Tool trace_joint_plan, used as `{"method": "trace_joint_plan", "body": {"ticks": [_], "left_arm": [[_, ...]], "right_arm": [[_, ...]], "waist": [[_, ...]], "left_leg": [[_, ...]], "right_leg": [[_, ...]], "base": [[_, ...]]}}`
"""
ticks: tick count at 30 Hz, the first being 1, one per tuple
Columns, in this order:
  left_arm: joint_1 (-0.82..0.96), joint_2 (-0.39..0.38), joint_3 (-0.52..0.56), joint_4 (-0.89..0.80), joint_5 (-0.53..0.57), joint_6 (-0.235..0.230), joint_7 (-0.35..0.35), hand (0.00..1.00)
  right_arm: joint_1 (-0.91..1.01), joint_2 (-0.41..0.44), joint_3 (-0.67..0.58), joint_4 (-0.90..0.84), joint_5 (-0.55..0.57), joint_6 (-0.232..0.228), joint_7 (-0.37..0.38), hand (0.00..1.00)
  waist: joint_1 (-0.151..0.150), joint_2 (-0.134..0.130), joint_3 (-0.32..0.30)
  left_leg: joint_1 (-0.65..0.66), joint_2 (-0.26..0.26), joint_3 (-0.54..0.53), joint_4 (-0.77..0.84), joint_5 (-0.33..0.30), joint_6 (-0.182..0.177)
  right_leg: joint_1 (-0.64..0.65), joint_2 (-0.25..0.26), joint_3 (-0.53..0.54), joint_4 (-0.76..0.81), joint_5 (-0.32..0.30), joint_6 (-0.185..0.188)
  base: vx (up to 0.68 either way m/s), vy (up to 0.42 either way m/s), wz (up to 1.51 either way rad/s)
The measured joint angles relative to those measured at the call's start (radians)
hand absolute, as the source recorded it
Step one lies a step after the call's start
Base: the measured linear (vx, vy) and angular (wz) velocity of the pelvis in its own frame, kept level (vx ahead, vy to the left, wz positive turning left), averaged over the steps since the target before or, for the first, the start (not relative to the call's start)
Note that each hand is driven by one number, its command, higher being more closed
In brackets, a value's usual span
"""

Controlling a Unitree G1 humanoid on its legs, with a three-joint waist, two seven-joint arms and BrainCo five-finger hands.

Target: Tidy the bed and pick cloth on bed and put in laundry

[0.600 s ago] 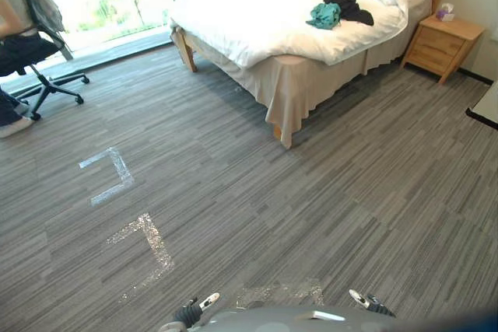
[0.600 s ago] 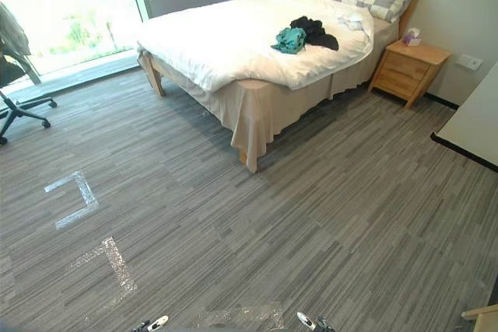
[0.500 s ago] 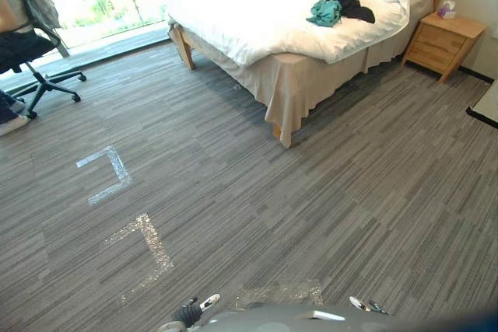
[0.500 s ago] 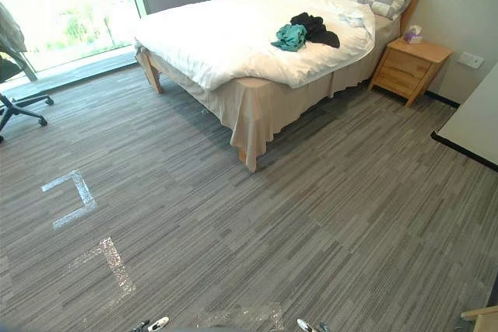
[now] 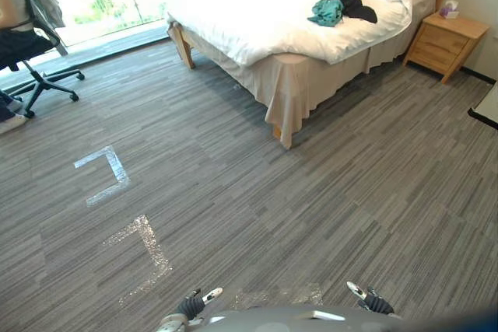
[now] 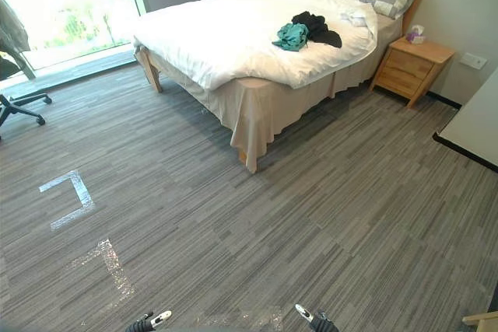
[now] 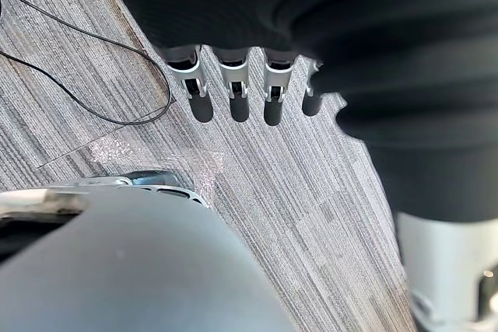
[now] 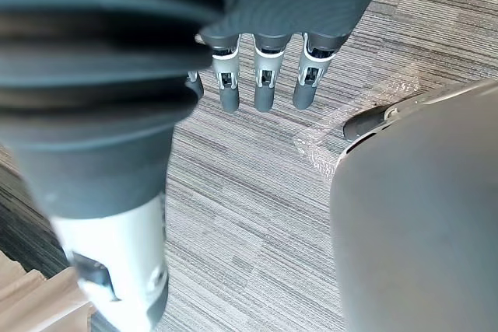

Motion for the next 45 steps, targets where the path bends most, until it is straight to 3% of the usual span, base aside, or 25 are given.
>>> {"method": "trace_joint_plan", "body": {"ticks": [9, 27, 29, 30, 32, 33, 35, 36, 38, 39, 40, 41, 42, 43, 44, 45], "left_arm": [[-0.002, 0.001, -0.011, 0.0, -0.001, 0.0, 0.001, 0.0], [-0.005, 0.006, -0.021, 0.0, 0.028, 0.002, 0.0, 0.0], [-0.012, 0.015, -0.035, 0.0, 0.037, 0.003, 0.0, 0.0], [-0.021, 0.03, -0.051, 0.001, 0.037, 0.01, 0.0, 0.0], [-0.044, 0.047, -0.066, 0.008, 0.038, 0.018, 0.001, 0.0], [-0.06, 0.071, -0.09, 0.013, 0.046, 0.02, 0.001, 0.0], [-0.065, 0.081, -0.09, 0.02, 0.056, 0.023, 0.001, 0.0], [-0.077, 0.084, -0.093, 0.026, 0.057, 0.029, 0.001, 0.0], [-0.116, 0.075, -0.117, 0.042, 0.066, 0.039, 0.001, 0.0], [-0.128, 0.069, -0.121, 0.042, 0.068, 0.038, 0.001, 0.0], [-0.157, 0.052, -0.127, 0.043, 0.077, 0.035, 0.001, 0.0], [-0.167, 0.047, -0.126, 0.043, 0.08, 0.032, 0.001, 0.0], [-0.17, 0.048, -0.125, 0.042, 0.091, 0.026, 0.001, 0.0], [-0.164, 0.059, -0.118, 0.044, 0.1, 0.015, 0.001, 0.0], [-0.156, 0.079, -0.114, 0.054, 0.107, 0.014, 0.002, 0.0], [-0.154, 0.077, -0.111, 0.062, 0.111, 0.014, 0.004, 0.0]], "right_arm": [[0.0, -0.006, 0.039, 0.0, 0.018, 0.018, -0.01, 0.0], [0.001, -0.006, 0.048, 0.002, 0.051, 0.033, -0.042, 0.0], [-0.003, -0.006, 0.048, 0.001, 0.079, 0.033, -0.05, 0.0], [-0.011, -0.005, 0.048, 0.0, 0.104, 0.032, -0.061, 0.0], [-0.03, -0.002, 0.048, -0.001, 0.137, 0.032, -0.084, 0.0], [-0.043, 0.006, 0.051, 0.003, 0.169, 0.034, -0.099, 0.0], [-0.05, 0.013, 0.056, 0.005, 0.184, 0.037, -0.106, 0.0], [-0.05, 0.013, 0.06, 0.006, 0.191, 0.042, -0.116, 0.0], [-0.066, -0.002, 0.039, 0.007, 0.208, 0.051, -0.123, 0.0], [-0.075, -0.011, 0.036, 0.007, 0.213, 0.053, -0.124, 0.0], [-0.087, -0.033, 0.034, 0.007, 0.232, 0.055, -0.125, 0.0], [-0.085, -0.039, 0.033, 0.007, 0.235, 0.055, -0.123, 0.0], [-0.084, -0.039, 0.031, 0.007, 0.234, 0.055, -0.121, 0.0], [-0.072, -0.029, 0.026, 0.009, 0.229, 0.055, -0.111, 0.0], [-0.046, -0.012, 0.026, 0.011, 0.223, 0.055, -0.102, 0.0], [-0.029, -0.009, 0.022, 0.017, 0.221, 0.055, -0.095, 0.0]], "waist": [[0.015, -0.002, 0.0], [0.017, -0.008, 0.0], [0.018, -0.014, 0.001], [0.019, -0.03, 0.012], [0.021, -0.038, 0.045], [0.016, -0.056, 0.068], [0.016, -0.072, 0.071], [0.012, -0.07, 0.072], [-0.006, -0.033, 0.105], [-0.01, -0.017, 0.121], [-0.016, 0.019, 0.153], [-0.021, 0.028, 0.166], [-0.023, 0.025, 0.171], [-0.023, 0.004, 0.176], [-0.024, -0.03, 0.178], [-0.034, -0.04, 0.174]], "left_leg": [[0.013, -0.002, 0.0, -0.033, 0.02, 0.015], [0.028, -0.003, 0.003, -0.033, 0.012, 0.008], [-0.006, -0.003, 0.02, -0.001, -0.01, 0.018], [-0.034, -0.008, 0.028, 0.036, -0.033, 0.029], [-0.045, -0.006, 0.057, 0.082, -0.049, 0.046], [-0.048, -0.005, 0.091, 0.103, -0.06, 0.045], [-0.061, 0.004, 0.112, 0.129, -0.077, 0.032], [-0.081, 0.026, 0.123, 0.16, -0.094, 0.019], [-0.109, 0.087, 0.129, 0.188, -0.123, 0.009], [-0.108, 0.11, 0.133, 0.19, -0.127, 0.003], [-0.104, 0.168, 0.141, 0.197, -0.14, -0.02], [-0.098, 0.193, 0.147, 0.195, -0.146, -0.037], [-0.085, 0.204, 0.157, 0.192, -0.148, -0.054], [-0.045, 0.21, 0.183, 0.179, -0.153, -0.097], [0.008, 0.213, 0.21, 0.179, -0.174, -0.139], [0.041, 0.225, 0.22, 0.18, -0.187, -0.151]], "right_leg": [[0.01, 0.002, -0.017, -0.023, 0.006, -0.01], [0.016, 0.001, -0.021, -0.01, -0.002, -0.014], [-0.061, -0.013, -0.015, 0.117, -0.068, -0.018], [-0.135, -0.037, -0.015, 0.248, -0.121, -0.007], [-0.239, -0.068, -0.022, 0.456, -0.148, 0.021], [-0.315, -0.109, -0.089, 0.587, -0.176, 0.021], [-0.326, -0.12, -0.135, 0.583, -0.184, 0.012], [-0.322, -0.101, -0.156, 0.534, -0.192, -0.002], [-0.345, -0.049, -0.163, 0.515, -0.199, -0.011], [-0.363, -0.041, -0.167, 0.529, -0.205, -0.021], [-0.44, -0.041, -0.164, 0.567, -0.204, -0.02], [-0.497, -0.058, -0.15, 0.575, -0.193, -0.002], [-0.53, -0.075, -0.145, 0.569, -0.181, 0.015], [-0.569, -0.119, -0.141, 0.52, -0.132, 0.04], [-0.579, -0.168, -0.141, 0.489, -0.048, 0.024], [-0.58, -0.169, -0.155, 0.539, -0.038, -0.034]], "base": [[-0.05, -0.029, 0.0], [-0.01, -0.01, 0.0], [-0.07, -0.013, -0.14], [-0.06, -0.01, -0.23], [-0.06, -0.011, -0.47], [-0.05, -0.011, -0.62], [0.0, -0.049, -0.54], [0.08, -0.13, -0.48], [0.11, -0.198, -0.43], [0.13, -0.259, -0.43], [0.13, -0.221, -0.41], [0.16, -0.235, -0.41], [0.22, -0.235, -0.43], [0.37, -0.351, -0.45], [0.55, -0.473, -0.44], [0.62, -0.478, -0.3]]}}
